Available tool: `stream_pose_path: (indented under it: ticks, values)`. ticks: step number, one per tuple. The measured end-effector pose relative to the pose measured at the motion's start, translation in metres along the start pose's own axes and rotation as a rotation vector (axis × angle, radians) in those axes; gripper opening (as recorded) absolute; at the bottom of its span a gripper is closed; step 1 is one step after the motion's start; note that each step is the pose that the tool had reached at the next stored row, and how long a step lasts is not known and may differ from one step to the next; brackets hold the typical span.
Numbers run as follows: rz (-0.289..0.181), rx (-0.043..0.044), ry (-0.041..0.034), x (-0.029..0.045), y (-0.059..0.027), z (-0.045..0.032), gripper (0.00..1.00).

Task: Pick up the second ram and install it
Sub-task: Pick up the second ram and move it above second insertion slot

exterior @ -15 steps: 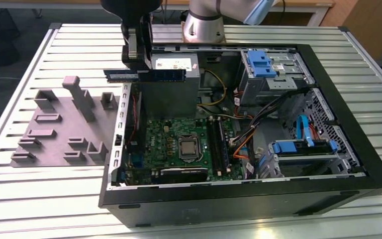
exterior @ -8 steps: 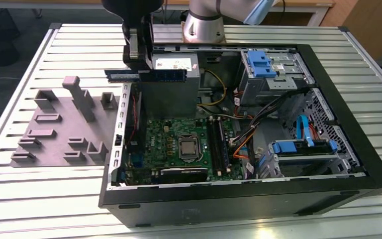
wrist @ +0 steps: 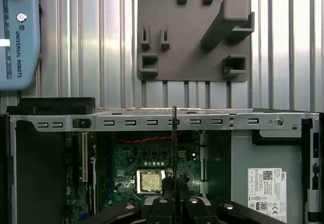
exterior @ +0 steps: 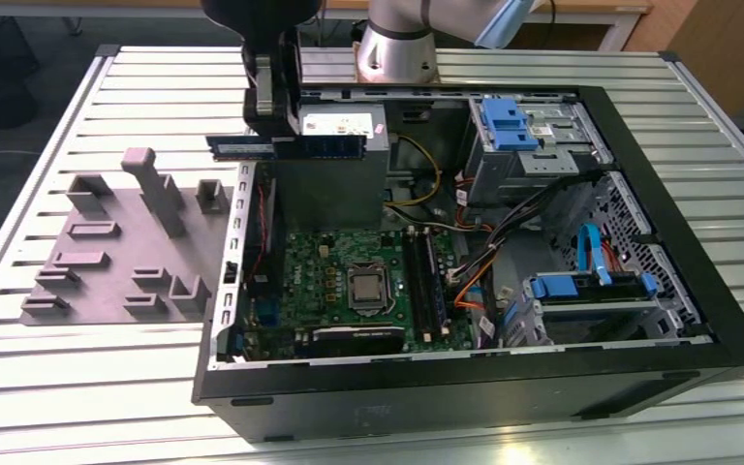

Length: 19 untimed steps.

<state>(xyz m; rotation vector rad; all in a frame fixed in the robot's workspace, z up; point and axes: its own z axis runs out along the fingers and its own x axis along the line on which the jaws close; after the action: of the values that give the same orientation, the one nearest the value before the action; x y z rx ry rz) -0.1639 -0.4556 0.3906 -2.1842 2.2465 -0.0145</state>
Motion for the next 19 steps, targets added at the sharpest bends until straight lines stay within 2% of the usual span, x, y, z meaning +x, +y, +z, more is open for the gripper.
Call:
stream_pose_path:
  ticks: [19]
  values:
    - [0.0,0.0,0.0002,-0.0001,-0.0039,0.0004,0.14]
